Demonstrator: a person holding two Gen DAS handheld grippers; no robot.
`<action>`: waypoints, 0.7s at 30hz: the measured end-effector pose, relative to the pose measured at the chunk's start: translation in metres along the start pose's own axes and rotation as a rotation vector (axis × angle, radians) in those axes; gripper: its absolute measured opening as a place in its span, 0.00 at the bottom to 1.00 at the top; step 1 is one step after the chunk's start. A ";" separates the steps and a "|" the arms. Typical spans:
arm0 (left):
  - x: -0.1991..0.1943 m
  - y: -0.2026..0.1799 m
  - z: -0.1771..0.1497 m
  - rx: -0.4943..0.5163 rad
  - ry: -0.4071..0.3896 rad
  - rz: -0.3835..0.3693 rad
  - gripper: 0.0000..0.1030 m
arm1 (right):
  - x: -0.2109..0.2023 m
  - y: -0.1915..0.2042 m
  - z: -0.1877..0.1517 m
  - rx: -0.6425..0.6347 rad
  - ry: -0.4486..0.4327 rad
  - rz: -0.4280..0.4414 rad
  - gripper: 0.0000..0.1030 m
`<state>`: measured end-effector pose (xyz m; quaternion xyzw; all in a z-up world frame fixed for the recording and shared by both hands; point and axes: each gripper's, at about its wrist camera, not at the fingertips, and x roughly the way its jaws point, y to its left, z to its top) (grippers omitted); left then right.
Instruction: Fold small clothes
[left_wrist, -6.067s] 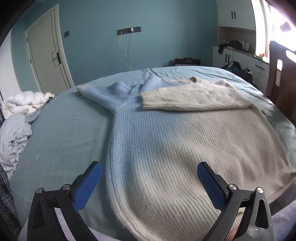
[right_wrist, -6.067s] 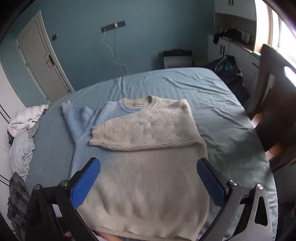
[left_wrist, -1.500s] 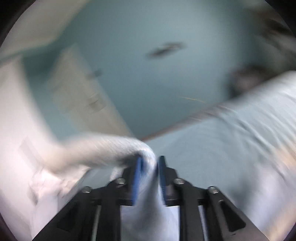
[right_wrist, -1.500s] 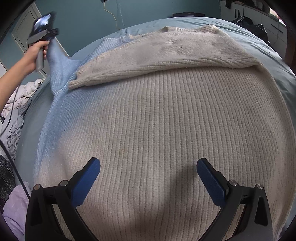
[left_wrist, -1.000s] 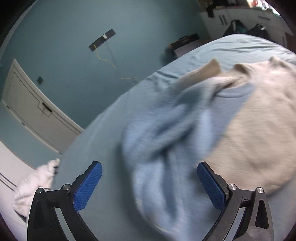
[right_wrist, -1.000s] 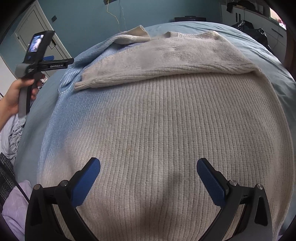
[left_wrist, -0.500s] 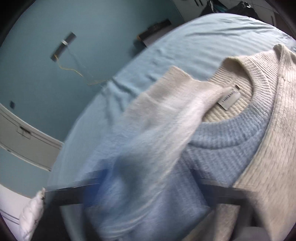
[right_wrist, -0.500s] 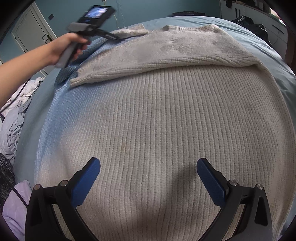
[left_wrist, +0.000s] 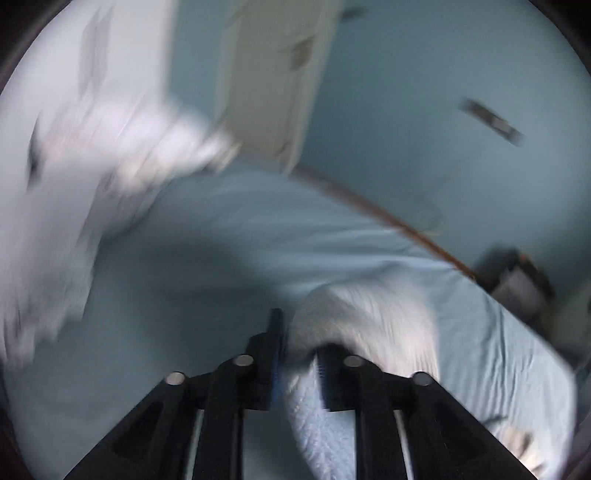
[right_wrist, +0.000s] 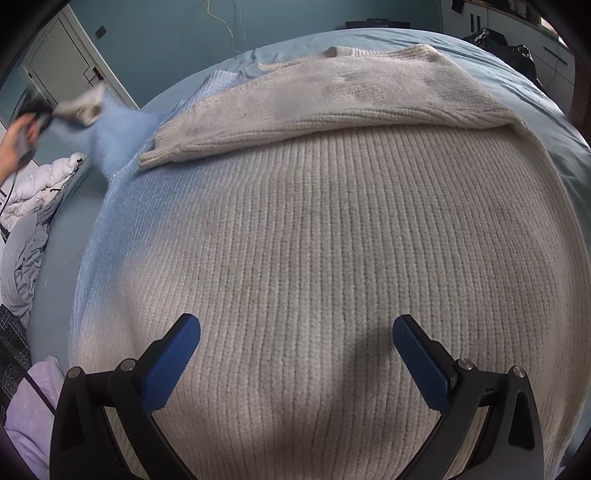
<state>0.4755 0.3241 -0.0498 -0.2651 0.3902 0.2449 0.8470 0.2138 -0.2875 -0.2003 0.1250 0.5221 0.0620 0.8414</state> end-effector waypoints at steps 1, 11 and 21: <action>0.012 0.032 -0.004 -0.054 0.063 0.016 0.52 | 0.001 0.001 0.001 0.000 0.003 -0.002 0.99; 0.071 0.159 -0.052 -0.108 0.149 0.124 0.83 | -0.005 0.015 -0.001 -0.061 -0.015 -0.025 0.99; 0.117 0.065 -0.037 0.291 0.044 -0.113 1.00 | 0.004 0.016 -0.002 -0.083 0.015 -0.048 0.99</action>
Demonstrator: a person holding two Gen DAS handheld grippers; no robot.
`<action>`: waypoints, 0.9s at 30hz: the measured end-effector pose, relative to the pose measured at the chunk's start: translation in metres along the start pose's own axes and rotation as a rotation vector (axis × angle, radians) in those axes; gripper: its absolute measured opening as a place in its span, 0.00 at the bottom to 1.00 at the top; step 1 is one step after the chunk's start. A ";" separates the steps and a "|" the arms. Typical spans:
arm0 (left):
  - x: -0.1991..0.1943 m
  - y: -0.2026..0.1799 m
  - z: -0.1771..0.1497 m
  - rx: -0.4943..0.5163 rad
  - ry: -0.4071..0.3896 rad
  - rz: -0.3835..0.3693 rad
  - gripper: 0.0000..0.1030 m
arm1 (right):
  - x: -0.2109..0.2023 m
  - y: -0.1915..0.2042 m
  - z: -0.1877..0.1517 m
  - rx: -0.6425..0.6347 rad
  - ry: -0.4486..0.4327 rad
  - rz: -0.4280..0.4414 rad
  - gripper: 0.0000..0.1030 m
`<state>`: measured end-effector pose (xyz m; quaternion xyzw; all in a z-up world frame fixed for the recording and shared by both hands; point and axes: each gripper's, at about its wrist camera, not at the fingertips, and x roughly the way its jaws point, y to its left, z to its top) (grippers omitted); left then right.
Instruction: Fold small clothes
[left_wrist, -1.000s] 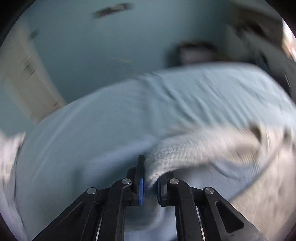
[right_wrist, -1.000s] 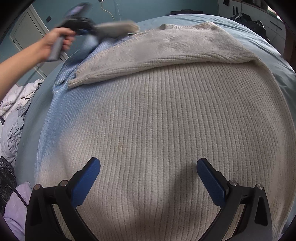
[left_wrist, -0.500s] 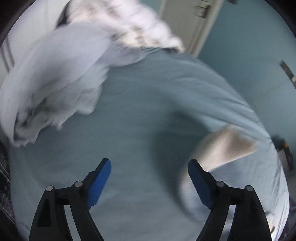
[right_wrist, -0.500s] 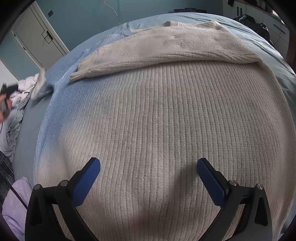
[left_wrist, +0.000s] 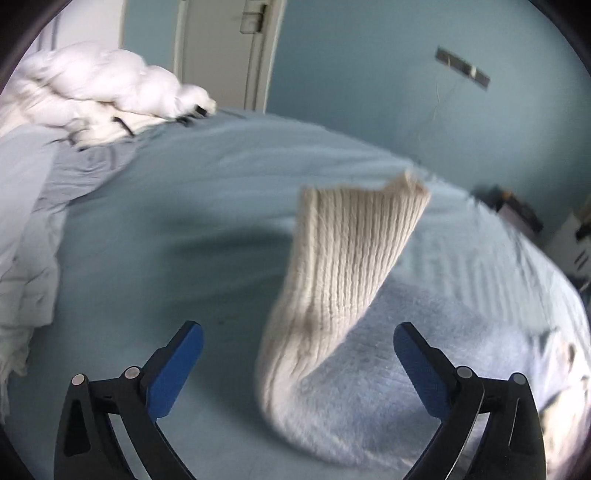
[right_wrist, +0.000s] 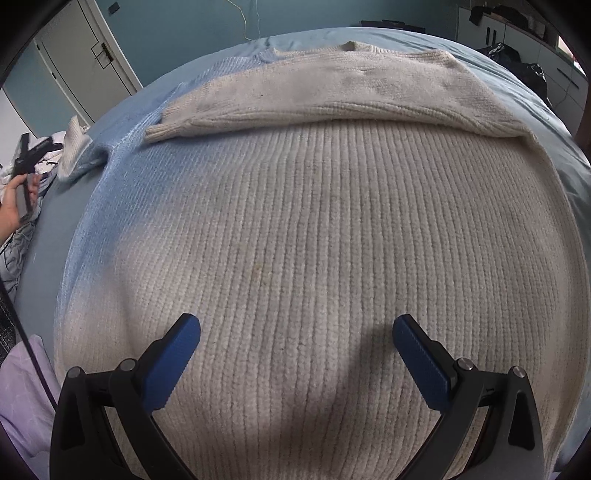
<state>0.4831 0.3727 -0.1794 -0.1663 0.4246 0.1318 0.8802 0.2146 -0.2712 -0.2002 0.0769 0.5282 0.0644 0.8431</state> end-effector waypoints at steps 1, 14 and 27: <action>0.010 -0.005 0.001 0.006 0.015 0.000 1.00 | 0.000 0.000 0.000 0.001 -0.001 0.001 0.99; 0.013 -0.035 0.043 -0.061 -0.009 0.105 0.16 | -0.006 0.007 0.004 -0.024 -0.039 -0.016 0.99; -0.181 -0.072 0.103 -0.088 -0.240 0.204 0.16 | -0.036 0.002 0.006 0.001 -0.145 0.000 0.99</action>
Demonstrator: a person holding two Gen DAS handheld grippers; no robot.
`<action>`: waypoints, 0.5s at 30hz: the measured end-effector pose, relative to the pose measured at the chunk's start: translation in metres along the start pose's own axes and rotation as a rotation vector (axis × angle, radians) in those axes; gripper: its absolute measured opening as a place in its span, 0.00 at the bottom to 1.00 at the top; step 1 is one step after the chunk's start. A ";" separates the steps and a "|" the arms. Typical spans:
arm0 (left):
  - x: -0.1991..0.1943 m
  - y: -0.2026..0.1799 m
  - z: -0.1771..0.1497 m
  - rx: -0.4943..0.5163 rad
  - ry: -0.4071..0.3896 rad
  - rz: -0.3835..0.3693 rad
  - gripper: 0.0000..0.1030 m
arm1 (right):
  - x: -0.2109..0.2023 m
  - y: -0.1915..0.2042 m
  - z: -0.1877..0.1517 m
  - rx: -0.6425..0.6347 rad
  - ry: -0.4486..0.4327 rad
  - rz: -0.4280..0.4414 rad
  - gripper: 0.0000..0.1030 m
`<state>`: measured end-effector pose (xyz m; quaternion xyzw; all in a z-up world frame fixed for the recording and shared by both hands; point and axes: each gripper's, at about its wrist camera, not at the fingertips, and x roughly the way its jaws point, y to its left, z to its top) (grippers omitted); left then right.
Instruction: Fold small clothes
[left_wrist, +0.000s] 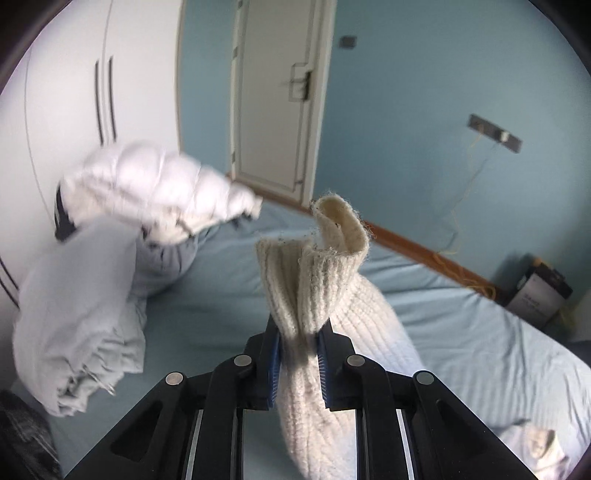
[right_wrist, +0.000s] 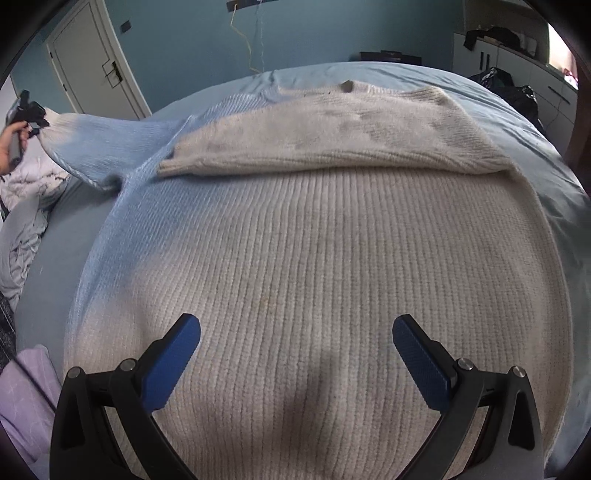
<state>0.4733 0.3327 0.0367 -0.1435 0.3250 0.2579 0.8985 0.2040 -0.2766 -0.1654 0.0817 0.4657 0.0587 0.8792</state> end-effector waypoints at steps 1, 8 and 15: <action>-0.011 -0.011 0.004 0.019 -0.009 -0.004 0.16 | -0.002 -0.001 0.001 0.005 -0.008 -0.004 0.99; -0.096 -0.152 -0.013 0.190 -0.027 -0.121 0.16 | -0.015 -0.010 0.005 0.041 -0.076 -0.022 0.99; -0.188 -0.357 -0.130 0.343 0.155 -0.455 0.16 | -0.022 -0.041 0.006 0.176 -0.095 -0.010 0.99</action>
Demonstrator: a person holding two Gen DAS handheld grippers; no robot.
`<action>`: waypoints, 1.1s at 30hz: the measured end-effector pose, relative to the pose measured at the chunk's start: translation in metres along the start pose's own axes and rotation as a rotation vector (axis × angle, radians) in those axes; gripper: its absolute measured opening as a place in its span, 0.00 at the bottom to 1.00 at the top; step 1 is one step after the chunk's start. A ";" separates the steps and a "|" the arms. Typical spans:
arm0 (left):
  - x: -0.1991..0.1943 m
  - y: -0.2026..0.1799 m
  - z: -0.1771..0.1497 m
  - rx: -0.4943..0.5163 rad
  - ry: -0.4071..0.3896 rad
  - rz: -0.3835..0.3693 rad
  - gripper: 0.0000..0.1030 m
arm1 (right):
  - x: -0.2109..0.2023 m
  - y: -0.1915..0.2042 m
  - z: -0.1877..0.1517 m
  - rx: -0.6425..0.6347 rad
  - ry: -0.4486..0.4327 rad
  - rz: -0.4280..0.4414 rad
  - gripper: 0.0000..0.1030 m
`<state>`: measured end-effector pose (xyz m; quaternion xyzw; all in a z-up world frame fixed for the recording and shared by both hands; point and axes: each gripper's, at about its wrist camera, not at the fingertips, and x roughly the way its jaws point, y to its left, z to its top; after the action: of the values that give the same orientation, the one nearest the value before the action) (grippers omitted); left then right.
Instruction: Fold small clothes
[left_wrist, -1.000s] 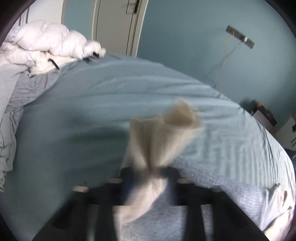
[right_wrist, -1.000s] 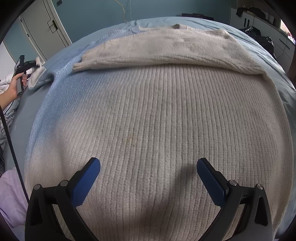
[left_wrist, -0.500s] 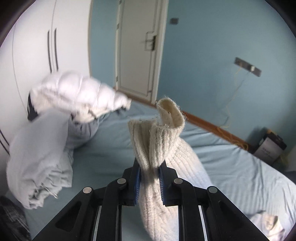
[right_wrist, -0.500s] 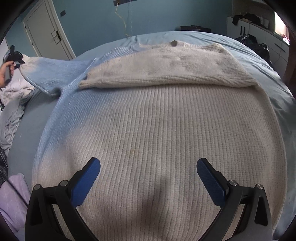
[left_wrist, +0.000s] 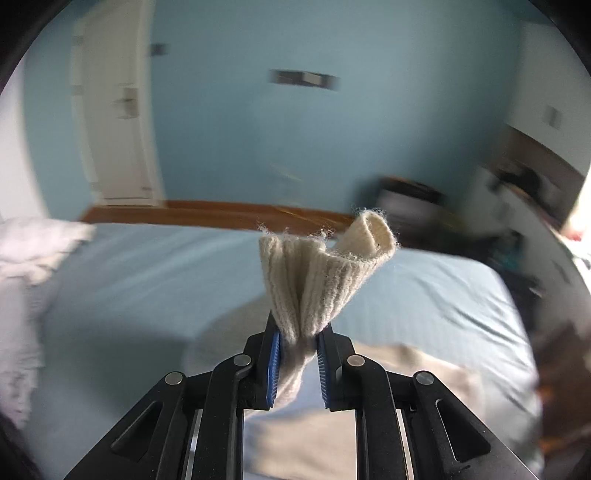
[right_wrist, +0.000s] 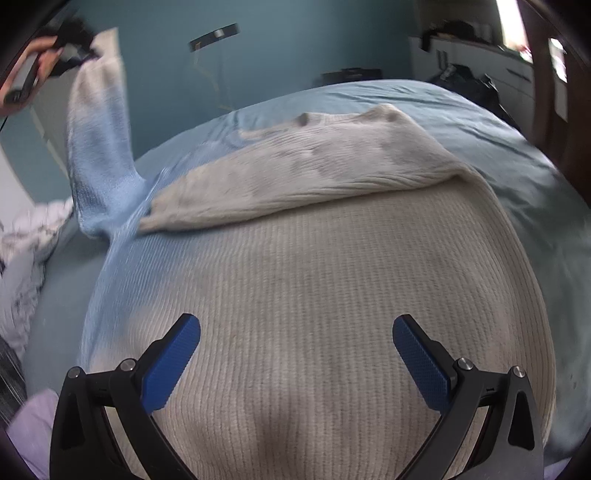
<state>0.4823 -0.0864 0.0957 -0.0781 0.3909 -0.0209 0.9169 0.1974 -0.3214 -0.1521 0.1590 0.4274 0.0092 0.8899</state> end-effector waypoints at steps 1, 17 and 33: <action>0.001 -0.021 -0.009 -0.008 0.019 -0.047 0.17 | 0.000 -0.005 0.000 0.024 0.006 0.006 0.99; -0.022 0.016 -0.264 0.090 0.235 0.084 0.99 | 0.001 -0.067 -0.004 0.398 0.114 0.160 0.99; -0.017 0.203 -0.318 -0.013 0.182 0.163 0.99 | 0.089 -0.057 0.155 0.498 0.332 0.335 0.61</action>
<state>0.2366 0.0753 -0.1415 -0.0496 0.4777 0.0493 0.8758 0.3653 -0.4050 -0.1456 0.4357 0.5234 0.0764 0.7283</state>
